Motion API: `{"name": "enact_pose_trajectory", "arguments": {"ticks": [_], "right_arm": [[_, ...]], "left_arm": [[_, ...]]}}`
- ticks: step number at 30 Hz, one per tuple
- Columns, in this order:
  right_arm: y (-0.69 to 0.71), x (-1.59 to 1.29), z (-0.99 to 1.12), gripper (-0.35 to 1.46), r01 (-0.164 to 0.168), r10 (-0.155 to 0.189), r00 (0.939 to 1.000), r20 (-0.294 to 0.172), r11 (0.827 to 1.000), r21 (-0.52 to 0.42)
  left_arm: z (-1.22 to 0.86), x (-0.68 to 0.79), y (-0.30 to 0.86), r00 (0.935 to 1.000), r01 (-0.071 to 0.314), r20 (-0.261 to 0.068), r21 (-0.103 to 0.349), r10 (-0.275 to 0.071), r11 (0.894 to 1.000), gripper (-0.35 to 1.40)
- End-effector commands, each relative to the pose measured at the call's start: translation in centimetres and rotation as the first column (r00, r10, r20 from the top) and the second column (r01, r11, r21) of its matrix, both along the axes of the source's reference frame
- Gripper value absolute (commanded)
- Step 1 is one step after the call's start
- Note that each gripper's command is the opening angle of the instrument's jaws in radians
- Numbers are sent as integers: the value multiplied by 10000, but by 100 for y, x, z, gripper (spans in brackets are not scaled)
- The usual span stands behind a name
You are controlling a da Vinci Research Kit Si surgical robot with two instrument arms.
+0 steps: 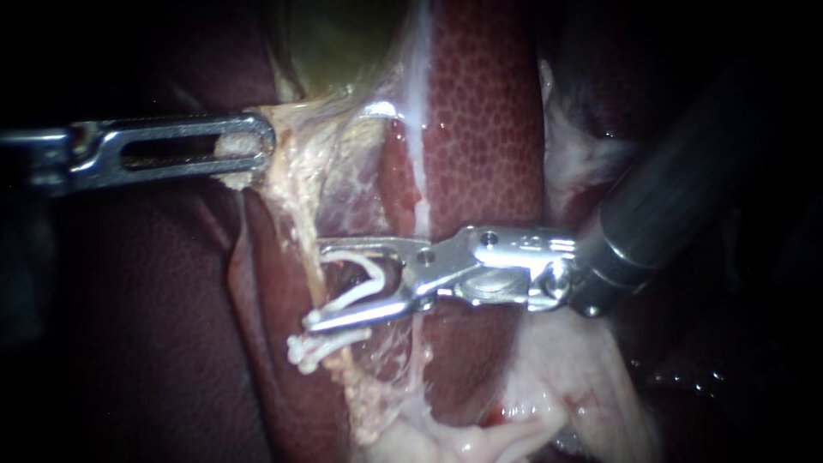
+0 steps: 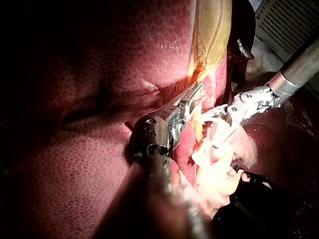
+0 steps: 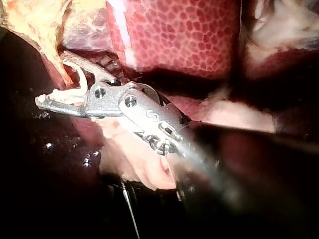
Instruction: Clipping third clip left tube
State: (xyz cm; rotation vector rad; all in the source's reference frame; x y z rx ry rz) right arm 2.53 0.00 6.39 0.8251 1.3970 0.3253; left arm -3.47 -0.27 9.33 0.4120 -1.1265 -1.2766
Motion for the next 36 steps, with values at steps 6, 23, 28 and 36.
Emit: {"name": "enact_pose_trajectory", "arguments": {"ticks": [6,23,28,36], "right_arm": [[5,9,-3,60,203,-186,9994,-276,9977,641],[20,23,2,60,143,20,9945,-1044,9878,1550],[29,20,-3,59,51,148,9928,-1188,9862,1657],[28,17,-2,40,178,54,9933,-1156,9800,1984]], "left_arm": [[1,-2,-1,10000,11,-12,-8,-11,10000,-25],[3,-5,-3,10000,-14,9,-19,14,10000,-25],[4,-6,-3,10000,-34,26,-16,34,10000,-25],[4,-6,-3,10000,-33,25,-17,33,10000,-25]]}}
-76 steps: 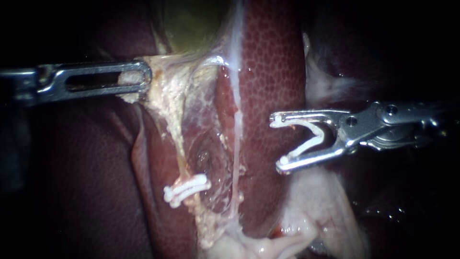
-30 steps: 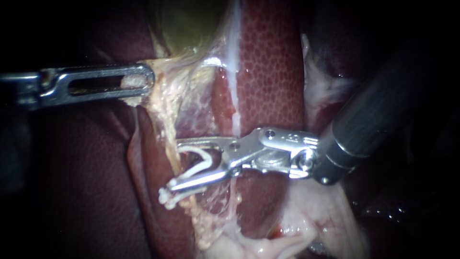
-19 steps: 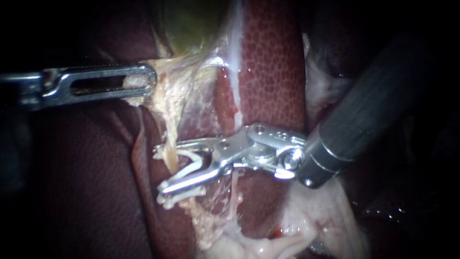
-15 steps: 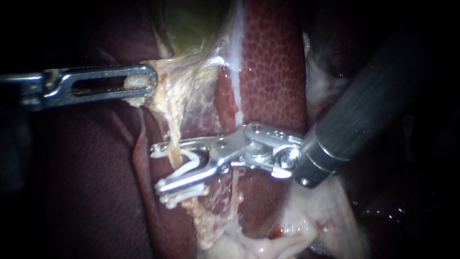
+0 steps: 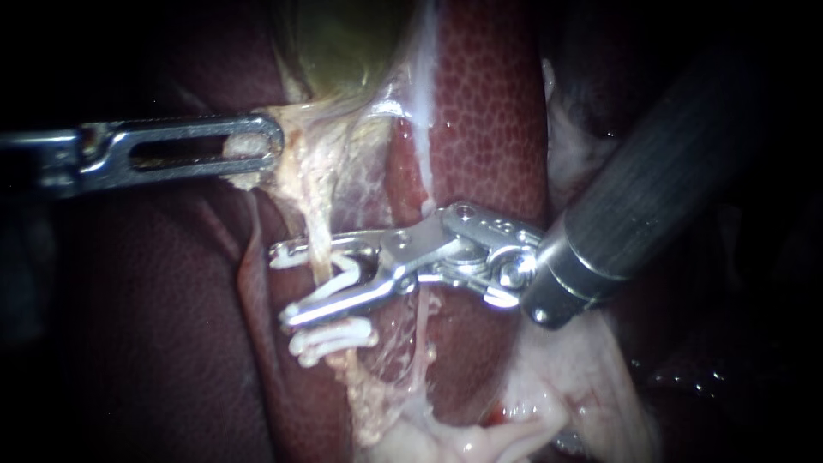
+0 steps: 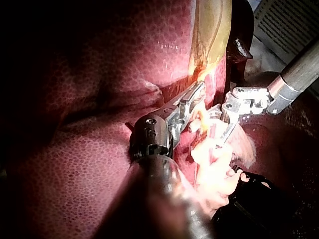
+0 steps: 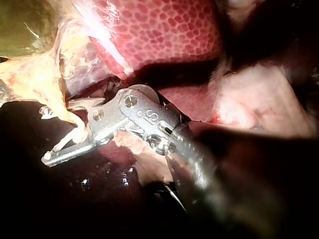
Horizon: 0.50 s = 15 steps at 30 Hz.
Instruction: Clipping third clip left tube
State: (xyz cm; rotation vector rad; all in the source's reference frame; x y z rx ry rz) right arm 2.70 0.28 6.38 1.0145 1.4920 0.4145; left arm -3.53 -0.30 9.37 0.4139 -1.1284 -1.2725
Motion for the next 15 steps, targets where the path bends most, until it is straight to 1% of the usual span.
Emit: {"name": "enact_pose_trajectory", "arguments": {"ticks": [1,2,3,4,15], "right_arm": [[-1,-5,0,20,354,-352,9994,-38,9977,573],[-2,-9,1,-2,482,-480,9988,-47,9957,786],[-3,-11,2,-23,393,-400,9992,68,9953,890],[-3,-14,2,-35,350,-361,9993,104,9955,885],[-5,-14,6,-35,343,-355,9993,116,9956,869]], "left_arm": [[0,0,0,10000,-1,2,1,1,10000,-25],[0,0,0,10000,-2,3,1,2,10000,-25],[0,0,0,10000,-2,3,1,2,10000,-25],[0,0,0,10000,-3,3,1,3,10000,-25],[0,-1,0,10000,1,0,0,-1,10000,-25]]}}
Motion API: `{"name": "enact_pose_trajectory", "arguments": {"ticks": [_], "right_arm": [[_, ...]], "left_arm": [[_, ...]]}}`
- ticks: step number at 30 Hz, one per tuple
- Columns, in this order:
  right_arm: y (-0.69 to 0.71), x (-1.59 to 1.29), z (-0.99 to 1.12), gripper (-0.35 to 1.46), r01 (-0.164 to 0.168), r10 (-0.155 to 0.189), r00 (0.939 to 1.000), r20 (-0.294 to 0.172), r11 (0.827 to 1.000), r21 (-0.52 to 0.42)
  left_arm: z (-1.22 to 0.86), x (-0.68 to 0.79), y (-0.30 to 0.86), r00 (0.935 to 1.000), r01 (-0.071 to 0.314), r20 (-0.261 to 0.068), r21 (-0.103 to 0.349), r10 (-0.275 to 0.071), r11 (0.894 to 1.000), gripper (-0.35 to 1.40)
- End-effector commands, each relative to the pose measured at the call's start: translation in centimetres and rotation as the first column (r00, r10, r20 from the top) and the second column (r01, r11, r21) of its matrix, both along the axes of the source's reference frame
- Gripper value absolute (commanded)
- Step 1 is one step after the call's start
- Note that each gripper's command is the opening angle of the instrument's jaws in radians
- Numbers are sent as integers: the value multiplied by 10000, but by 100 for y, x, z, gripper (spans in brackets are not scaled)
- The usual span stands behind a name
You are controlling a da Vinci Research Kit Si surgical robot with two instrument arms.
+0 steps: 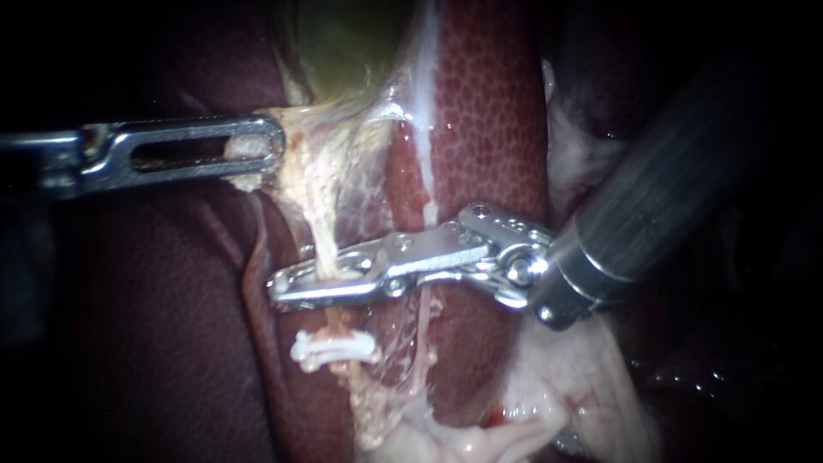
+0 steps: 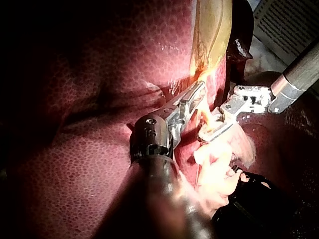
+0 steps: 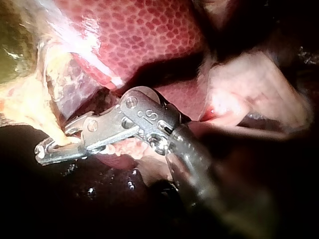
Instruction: Clipping third clip left tube
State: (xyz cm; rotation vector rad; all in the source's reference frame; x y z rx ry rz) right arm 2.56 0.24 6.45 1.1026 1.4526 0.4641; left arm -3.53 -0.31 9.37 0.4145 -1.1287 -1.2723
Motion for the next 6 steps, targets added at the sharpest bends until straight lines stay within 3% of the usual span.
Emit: {"name": "enact_pose_trajectory", "arguments": {"ticks": [1,3,6], "right_arm": [[0,0,0,-35,3,-3,10000,-5,10000,-4],[0,0,0,-30,6,-6,10000,-7,10000,-3],[1,-1,1,32,-45,45,10000,34,10000,0]], "left_arm": [[0,0,0,10000,4,-5,-1,-4,10000,-25],[0,0,0,10000,4,-5,-1,-4,10000,-25],[0,0,0,10000,3,-4,-1,-3,10000,-25]]}}
